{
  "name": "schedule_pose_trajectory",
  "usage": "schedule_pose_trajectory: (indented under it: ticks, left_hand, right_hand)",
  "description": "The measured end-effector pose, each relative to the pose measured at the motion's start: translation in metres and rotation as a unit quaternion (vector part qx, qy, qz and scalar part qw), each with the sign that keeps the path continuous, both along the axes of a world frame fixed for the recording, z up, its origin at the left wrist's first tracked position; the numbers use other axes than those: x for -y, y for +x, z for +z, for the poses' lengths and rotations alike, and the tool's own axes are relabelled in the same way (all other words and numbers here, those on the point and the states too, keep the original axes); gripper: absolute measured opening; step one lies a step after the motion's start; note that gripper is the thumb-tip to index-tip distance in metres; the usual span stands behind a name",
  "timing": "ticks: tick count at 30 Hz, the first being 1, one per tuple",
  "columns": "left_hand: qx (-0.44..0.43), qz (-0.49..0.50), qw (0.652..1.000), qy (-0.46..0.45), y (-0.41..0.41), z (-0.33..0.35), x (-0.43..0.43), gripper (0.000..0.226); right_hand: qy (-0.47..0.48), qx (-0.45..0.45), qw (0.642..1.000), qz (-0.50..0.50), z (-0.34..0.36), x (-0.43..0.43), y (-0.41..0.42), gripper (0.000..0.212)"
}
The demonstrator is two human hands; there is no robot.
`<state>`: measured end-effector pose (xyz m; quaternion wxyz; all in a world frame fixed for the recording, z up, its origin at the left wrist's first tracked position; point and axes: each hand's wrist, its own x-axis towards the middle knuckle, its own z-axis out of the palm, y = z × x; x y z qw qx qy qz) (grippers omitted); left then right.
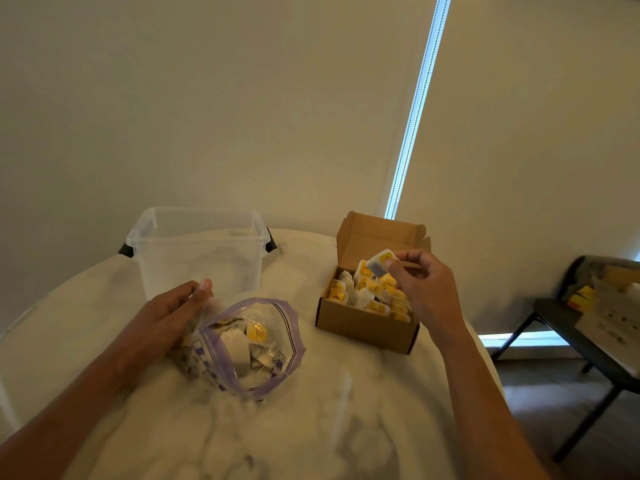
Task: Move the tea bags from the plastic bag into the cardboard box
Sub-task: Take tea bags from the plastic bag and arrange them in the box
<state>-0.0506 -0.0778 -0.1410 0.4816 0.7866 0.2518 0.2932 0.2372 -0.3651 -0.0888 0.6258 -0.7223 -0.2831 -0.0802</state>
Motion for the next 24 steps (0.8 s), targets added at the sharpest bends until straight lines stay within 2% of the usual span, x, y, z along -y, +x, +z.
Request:
schedule_pose_trajectory:
  ticks: [3, 7, 9, 11, 13, 14, 16, 19, 24]
  left_hand:
    - [0.0, 0.0, 1.0, -0.005, 0.001, 0.001, 0.001, 0.039]
    - [0.002, 0.002, 1.0, -0.008, 0.0, -0.001, -0.001, 0.047]
    - [0.001, -0.002, 1.0, -0.007, -0.001, -0.003, -0.003, 0.058]
    - [0.0, -0.005, 1.0, -0.002, -0.002, -0.003, -0.004, 0.066]
    - [-0.002, -0.006, 1.0, 0.0, -0.002, -0.004, -0.005, 0.058]
    - [-0.004, -0.006, 1.0, -0.001, -0.002, -0.004, -0.005, 0.055]
    - [-0.005, -0.011, 1.0, -0.002, -0.002, -0.004, -0.005, 0.064]
    - [-0.001, -0.015, 1.0, 0.002, -0.004, -0.004, -0.006, 0.081]
    - [0.006, -0.002, 1.0, -0.009, -0.001, -0.002, -0.002, 0.049]
  right_hand:
    - [0.041, -0.009, 0.999, 0.0, 0.002, 0.002, 0.0, 0.013]
    - [0.101, -0.017, 0.994, -0.023, 0.004, 0.006, 0.003, 0.015]
    - [0.092, -0.024, 0.995, -0.028, 0.003, 0.008, 0.006, 0.016]
    - [0.035, -0.009, 0.999, -0.028, -0.001, 0.008, 0.01, 0.016]
    - [-0.072, 0.016, 0.997, -0.011, -0.006, 0.007, 0.013, 0.019]
    - [-0.139, 0.03, 0.99, 0.002, -0.007, 0.007, 0.015, 0.021]
    - [-0.256, 0.061, 0.964, 0.03, -0.005, 0.004, 0.019, 0.023]
    - [-0.347, 0.086, 0.93, 0.085, 0.017, 0.002, 0.026, 0.014]
    - [-0.46, 0.085, 0.869, 0.164, 0.057, -0.009, 0.046, 0.014]
